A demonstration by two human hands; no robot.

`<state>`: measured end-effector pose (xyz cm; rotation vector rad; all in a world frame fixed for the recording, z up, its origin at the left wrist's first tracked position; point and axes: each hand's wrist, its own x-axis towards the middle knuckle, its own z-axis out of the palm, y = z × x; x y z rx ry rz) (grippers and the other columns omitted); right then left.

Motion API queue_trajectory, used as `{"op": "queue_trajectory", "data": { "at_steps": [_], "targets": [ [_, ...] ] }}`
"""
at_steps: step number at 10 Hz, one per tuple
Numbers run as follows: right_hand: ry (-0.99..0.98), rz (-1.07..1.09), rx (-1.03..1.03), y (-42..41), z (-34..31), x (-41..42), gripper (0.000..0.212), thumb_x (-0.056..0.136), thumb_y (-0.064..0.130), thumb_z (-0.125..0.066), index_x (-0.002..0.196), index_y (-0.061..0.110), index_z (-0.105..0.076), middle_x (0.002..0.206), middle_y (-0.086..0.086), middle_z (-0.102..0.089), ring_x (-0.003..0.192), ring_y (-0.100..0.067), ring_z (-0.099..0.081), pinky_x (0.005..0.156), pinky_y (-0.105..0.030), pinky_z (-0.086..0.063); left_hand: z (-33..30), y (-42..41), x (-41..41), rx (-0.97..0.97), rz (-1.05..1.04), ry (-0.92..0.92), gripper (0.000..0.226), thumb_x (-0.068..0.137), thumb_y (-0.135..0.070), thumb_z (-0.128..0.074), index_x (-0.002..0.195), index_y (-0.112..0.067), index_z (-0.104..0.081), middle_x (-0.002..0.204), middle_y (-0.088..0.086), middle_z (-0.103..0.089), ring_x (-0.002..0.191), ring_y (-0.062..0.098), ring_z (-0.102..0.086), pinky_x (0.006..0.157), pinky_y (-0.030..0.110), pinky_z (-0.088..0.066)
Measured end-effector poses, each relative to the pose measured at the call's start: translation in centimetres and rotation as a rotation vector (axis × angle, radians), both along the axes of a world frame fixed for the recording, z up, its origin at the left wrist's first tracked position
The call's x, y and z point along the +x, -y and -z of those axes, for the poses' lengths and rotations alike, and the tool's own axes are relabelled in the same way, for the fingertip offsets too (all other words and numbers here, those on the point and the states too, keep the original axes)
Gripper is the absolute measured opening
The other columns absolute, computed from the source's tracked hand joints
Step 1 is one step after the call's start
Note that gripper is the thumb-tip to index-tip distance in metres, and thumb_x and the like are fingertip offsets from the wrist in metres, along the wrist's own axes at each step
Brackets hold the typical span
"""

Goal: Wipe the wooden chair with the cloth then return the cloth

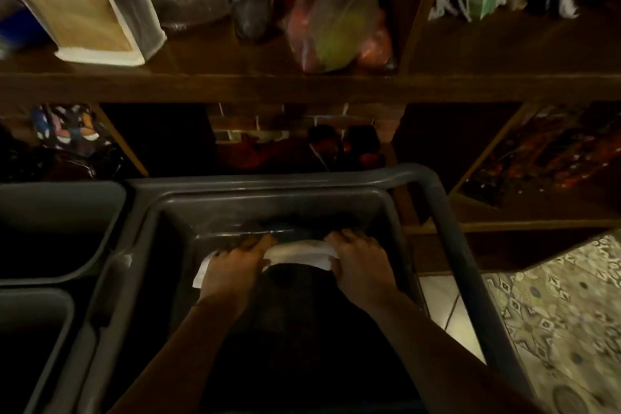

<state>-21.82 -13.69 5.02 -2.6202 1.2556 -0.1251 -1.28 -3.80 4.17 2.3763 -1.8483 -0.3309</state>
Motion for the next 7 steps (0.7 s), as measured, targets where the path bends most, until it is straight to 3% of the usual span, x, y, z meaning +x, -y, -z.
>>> {"op": "queue_trajectory", "data": {
  "at_steps": [1, 2, 3, 4, 6, 7],
  "targets": [
    [-0.085, 0.005, 0.061, -0.7, 3.5, 0.9, 0.043, 0.085, 0.02, -0.07, 0.124, 0.028, -0.056, 0.125, 0.001, -0.061, 0.116, -0.025, -0.054, 0.094, -0.039, -0.042, 4.1, -0.8, 0.3, 0.039, 0.043, 0.044, 0.056, 0.094, -0.026, -0.061, 0.145, -0.038, -0.043, 0.14, -0.004, -0.058, 0.119, 0.018, -0.061, 0.101, 0.032, -0.044],
    [-0.188, -0.036, 0.176, -1.4, 6.6, 1.2, 0.055, 0.084, 0.017, -0.069, 0.134, 0.032, -0.05, 0.137, 0.004, -0.053, 0.127, -0.023, -0.046, 0.102, -0.036, -0.038, 7.3, -2.4, 0.0, 0.118, 0.042, -0.172, 0.04, 0.095, -0.025, -0.063, 0.135, -0.031, -0.059, 0.136, -0.006, -0.061, 0.116, -0.007, -0.055, 0.106, 0.014, -0.038],
    [-0.296, -0.099, 0.372, -2.1, 8.5, 0.6, 0.067, 0.09, 0.021, -0.063, 0.149, 0.032, -0.035, 0.155, 0.002, -0.033, 0.143, -0.027, -0.027, 0.112, -0.038, -0.033, 9.7, -3.5, -0.3, 0.181, 0.155, -0.226, 0.043, 0.099, -0.028, -0.059, 0.141, -0.022, -0.053, 0.15, 0.007, -0.051, 0.13, 0.01, -0.053, 0.112, 0.031, -0.039],
    [-0.352, -0.116, 0.481, -2.3, 8.7, 0.1, 0.062, 0.095, 0.037, -0.056, 0.152, 0.033, -0.032, 0.16, -0.002, -0.026, 0.146, -0.025, -0.023, 0.113, -0.038, -0.033, 10.1, -3.7, 0.0, 0.306, 0.182, -0.172, 0.057, 0.102, -0.043, -0.045, 0.155, -0.033, -0.027, 0.165, -0.006, -0.02, 0.151, 0.016, -0.018, 0.122, 0.035, -0.016],
    [-0.374, -0.098, 0.356, -0.8, 5.0, 0.3, 0.052, 0.094, 0.04, -0.057, 0.144, 0.031, -0.042, 0.14, -0.006, -0.053, 0.125, -0.031, -0.052, 0.102, -0.038, -0.043, 6.6, -1.7, 1.2, 0.251, 0.07, -0.164, 0.054, 0.097, -0.058, -0.04, 0.147, -0.039, -0.039, 0.149, -0.01, -0.049, 0.132, 0.013, -0.047, 0.108, 0.031, -0.036],
    [-0.282, -0.059, 0.333, 0.2, 2.1, -0.3, 0.051, 0.095, 0.041, -0.057, 0.143, 0.029, -0.045, 0.143, -0.005, -0.051, 0.129, -0.028, -0.049, 0.106, -0.037, -0.04, 4.0, -0.4, 1.6, 0.126, 0.078, -0.044, 0.05, 0.096, -0.06, -0.039, 0.143, -0.042, -0.043, 0.147, -0.008, -0.051, 0.132, 0.015, -0.049, 0.107, 0.032, -0.037]
  ]
}}
